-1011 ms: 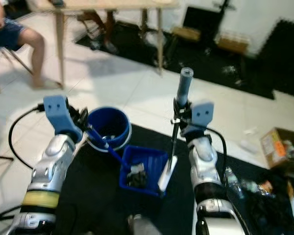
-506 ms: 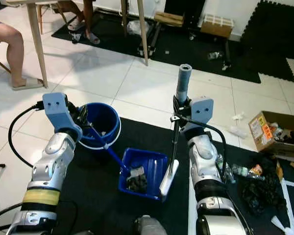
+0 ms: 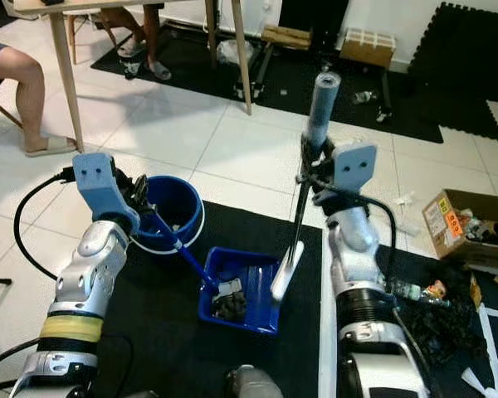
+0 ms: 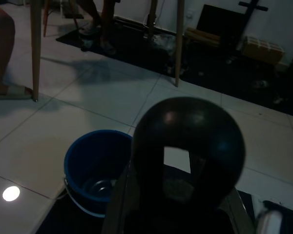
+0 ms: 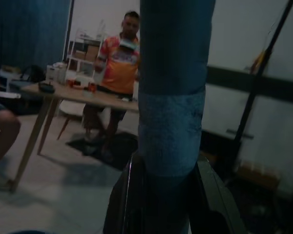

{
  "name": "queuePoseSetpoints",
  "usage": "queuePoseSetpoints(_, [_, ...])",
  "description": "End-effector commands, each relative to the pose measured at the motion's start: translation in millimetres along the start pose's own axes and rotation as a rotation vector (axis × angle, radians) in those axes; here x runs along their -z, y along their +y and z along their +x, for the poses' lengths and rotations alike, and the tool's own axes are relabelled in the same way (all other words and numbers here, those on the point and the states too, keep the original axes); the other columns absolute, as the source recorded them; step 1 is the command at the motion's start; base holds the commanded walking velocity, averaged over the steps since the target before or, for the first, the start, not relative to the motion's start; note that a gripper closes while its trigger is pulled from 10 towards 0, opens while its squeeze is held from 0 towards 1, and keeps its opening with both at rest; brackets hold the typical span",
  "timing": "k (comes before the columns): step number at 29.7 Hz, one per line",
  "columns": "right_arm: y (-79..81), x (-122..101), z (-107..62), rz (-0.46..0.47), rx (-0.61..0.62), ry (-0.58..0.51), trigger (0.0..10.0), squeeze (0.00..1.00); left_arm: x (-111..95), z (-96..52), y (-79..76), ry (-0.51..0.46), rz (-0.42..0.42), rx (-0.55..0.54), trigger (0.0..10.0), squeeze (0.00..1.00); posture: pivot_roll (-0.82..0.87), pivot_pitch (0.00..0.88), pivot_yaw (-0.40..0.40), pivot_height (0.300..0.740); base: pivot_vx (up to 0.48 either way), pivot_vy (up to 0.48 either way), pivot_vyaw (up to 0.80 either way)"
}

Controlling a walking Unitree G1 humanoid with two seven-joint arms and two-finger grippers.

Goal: Sweep floor

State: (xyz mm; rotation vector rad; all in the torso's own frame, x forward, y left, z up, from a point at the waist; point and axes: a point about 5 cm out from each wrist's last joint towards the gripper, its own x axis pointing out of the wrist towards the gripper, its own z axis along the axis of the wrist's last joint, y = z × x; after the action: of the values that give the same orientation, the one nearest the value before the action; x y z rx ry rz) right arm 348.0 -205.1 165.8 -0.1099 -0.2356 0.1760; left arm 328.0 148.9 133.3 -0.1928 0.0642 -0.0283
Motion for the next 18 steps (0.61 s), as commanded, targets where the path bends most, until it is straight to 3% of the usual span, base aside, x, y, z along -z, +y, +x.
queuePoseSetpoints(1, [-7.1,-6.9,0.3,-0.046,0.010,-0.025,10.0,0.00,-24.0,4.3,-1.8,-0.093,0.054,0.028,10.0,0.00,0.04,0.028,-0.039,0.740,0.000,0.000,0.00])
queuePoseSetpoints(4, [-7.1,-6.9,0.3,-0.046,0.010,-0.025,10.0,0.00,-24.0,4.3,-1.8,-0.093,0.054,0.028,10.0,0.00,0.04,0.028,-0.039,0.740,0.000,0.000,0.00])
queuePoseSetpoints(7, [-4.3,6.1,-5.8,-0.065,0.018,0.021,10.0,0.00,-26.5,3.2,-13.7,-0.100,0.227,0.094,10.0,0.00,0.04,0.029,-0.036,0.740,0.000,0.000,0.00])
queuePoseSetpoints(14, [-4.6,4.4,-9.7,-0.136,0.025,0.022,10.0,0.00,-26.7,0.6,-14.9,-0.107,0.254,0.110,10.0,0.00,0.04,0.031,-0.033,0.740,0.000,0.000,0.00])
queuePoseSetpoints(18, [-6.1,1.6,-8.6,-0.139,0.023,0.015,10.0,0.00,-40.5,2.1,-27.6,-0.168,0.290,0.139,10.0,0.00,0.04,0.032,-0.037,0.740,0.000,0.000,0.00])
